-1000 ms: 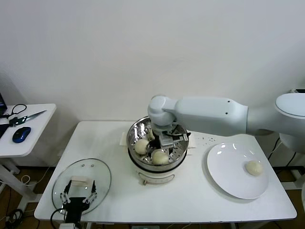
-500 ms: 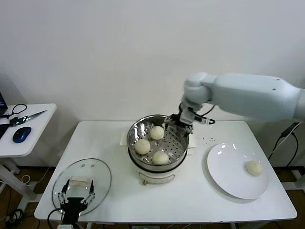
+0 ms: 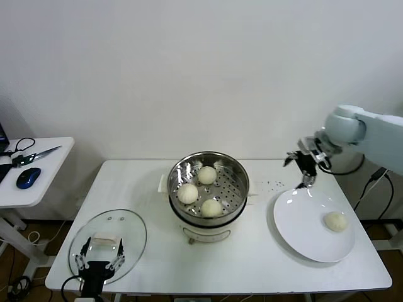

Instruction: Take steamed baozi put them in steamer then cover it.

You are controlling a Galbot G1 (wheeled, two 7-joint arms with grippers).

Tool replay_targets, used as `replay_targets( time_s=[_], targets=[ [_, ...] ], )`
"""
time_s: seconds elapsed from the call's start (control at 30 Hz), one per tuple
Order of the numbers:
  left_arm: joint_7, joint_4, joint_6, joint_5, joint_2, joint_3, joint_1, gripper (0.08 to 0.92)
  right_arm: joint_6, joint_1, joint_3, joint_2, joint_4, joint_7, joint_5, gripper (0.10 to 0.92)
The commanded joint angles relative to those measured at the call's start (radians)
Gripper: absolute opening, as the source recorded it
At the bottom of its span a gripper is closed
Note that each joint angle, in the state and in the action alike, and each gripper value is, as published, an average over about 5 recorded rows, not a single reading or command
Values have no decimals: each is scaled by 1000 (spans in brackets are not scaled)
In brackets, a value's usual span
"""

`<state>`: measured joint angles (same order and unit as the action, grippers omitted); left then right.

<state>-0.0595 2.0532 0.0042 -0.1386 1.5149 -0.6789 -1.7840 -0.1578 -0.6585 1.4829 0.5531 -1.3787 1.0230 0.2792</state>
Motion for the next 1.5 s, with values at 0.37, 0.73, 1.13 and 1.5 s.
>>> replay_targets(
  time_s=[0.37, 0.73, 1.13, 1.5],
  targets=[
    [-2, -1, 9, -21, 16, -1, 0, 823, 14, 616, -497, -89, 338, 61, -328, 823],
    [-3, -9, 7, -31, 25, -3, -6, 823, 47, 702, -603, 11, 444, 59, -412, 823],
    [-3, -14, 8, -40, 26, -1, 0, 823, 54, 700, -616, 71, 466, 59, -411, 823],
    [-4, -14, 6, -40, 25, 0, 2, 823, 55, 670, -584, 39, 436, 69, -383, 709]
  ],
)
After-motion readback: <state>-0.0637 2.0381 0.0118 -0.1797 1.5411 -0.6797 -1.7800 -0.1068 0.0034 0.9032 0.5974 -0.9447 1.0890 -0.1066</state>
